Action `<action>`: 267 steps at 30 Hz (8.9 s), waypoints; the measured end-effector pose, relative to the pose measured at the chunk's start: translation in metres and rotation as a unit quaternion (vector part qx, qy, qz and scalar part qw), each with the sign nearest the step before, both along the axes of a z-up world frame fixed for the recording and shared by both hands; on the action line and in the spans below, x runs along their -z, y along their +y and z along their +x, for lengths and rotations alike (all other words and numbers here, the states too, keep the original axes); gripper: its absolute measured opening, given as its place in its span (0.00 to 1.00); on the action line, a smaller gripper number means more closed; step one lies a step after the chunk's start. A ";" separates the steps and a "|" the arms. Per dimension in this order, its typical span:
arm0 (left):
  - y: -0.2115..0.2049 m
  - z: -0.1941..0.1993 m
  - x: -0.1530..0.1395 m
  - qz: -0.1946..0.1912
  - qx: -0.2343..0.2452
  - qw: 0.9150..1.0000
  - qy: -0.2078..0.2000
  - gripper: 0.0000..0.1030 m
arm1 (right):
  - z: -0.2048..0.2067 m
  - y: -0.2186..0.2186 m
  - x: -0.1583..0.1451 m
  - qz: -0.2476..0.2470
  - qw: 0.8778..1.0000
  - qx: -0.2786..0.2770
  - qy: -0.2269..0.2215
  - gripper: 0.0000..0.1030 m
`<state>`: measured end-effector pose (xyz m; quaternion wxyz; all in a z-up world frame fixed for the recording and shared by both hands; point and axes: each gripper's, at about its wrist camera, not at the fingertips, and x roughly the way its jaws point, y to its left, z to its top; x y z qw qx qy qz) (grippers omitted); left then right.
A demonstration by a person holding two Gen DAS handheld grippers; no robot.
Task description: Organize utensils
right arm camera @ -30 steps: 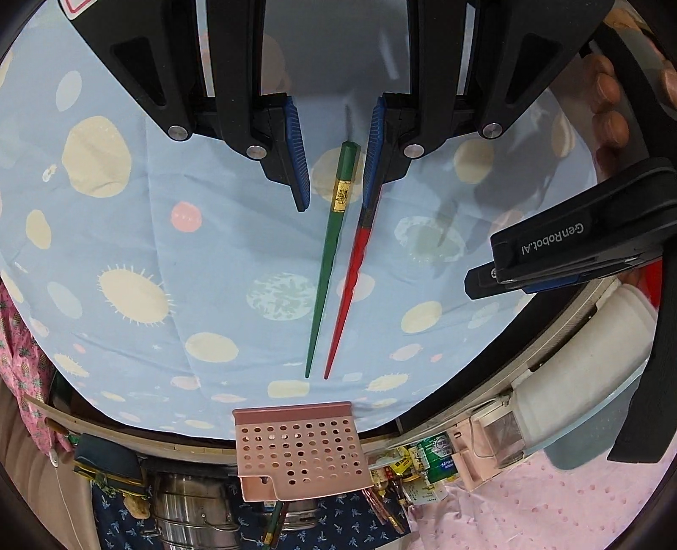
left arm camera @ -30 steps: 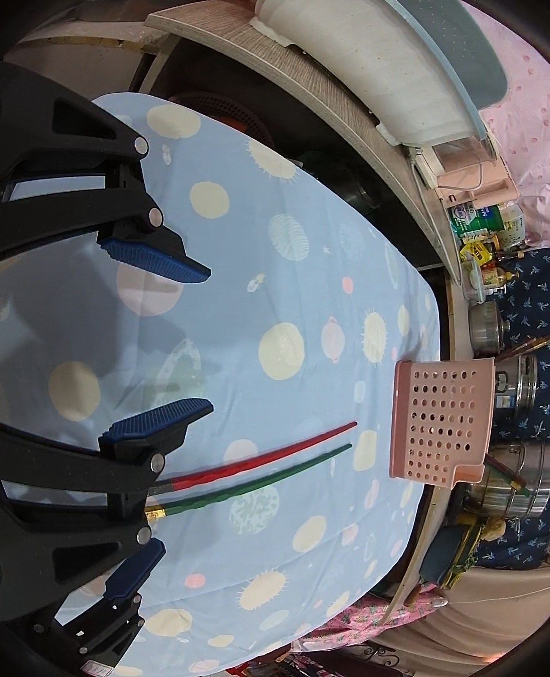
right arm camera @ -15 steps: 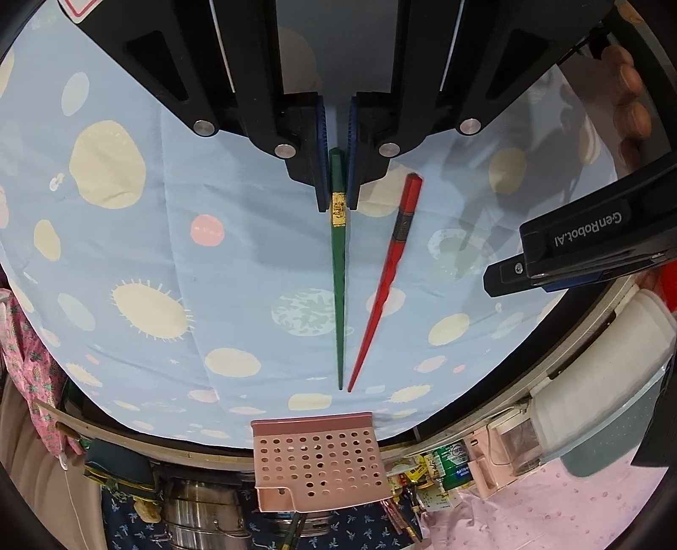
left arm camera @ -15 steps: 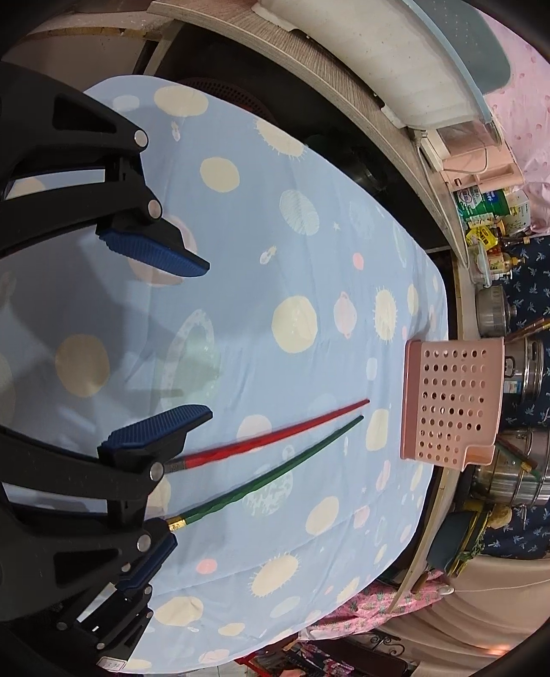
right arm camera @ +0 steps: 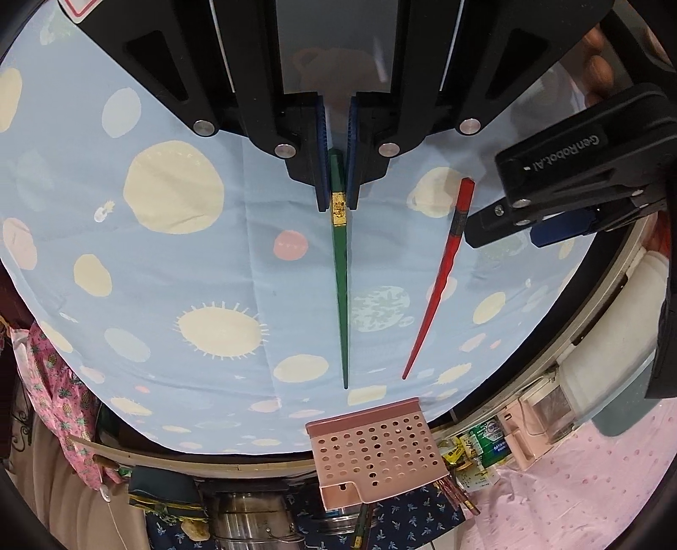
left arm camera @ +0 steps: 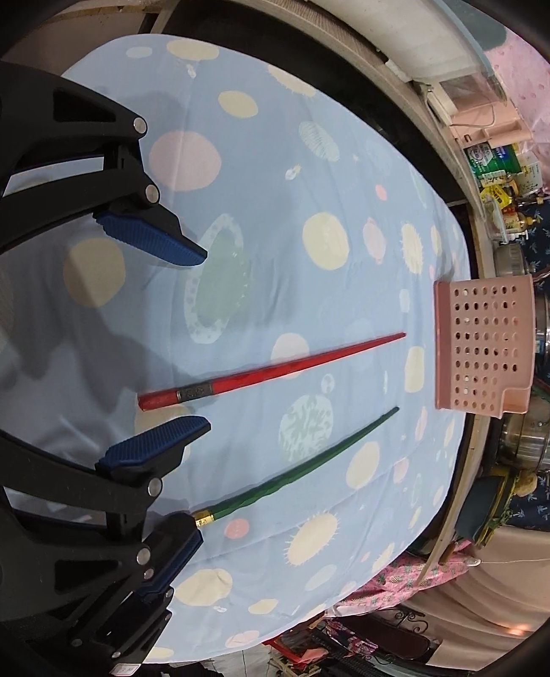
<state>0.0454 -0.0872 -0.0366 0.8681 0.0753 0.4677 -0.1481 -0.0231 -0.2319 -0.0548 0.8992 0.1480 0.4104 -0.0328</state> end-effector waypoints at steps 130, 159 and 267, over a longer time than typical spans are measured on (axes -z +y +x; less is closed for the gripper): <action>-0.007 0.219 -0.235 -0.050 -0.071 0.971 -0.224 0.51 | 0.249 -0.073 -0.245 0.000 0.982 -0.007 -0.188 0.33; 0.019 0.123 -0.188 -0.014 -0.068 0.984 -0.161 0.80 | 0.132 -0.037 -0.201 -0.094 0.984 0.001 -0.152 0.71; 0.025 0.105 -0.119 0.017 -0.080 0.989 -0.124 0.90 | 0.106 -0.037 -0.121 -0.111 0.991 0.033 -0.072 0.93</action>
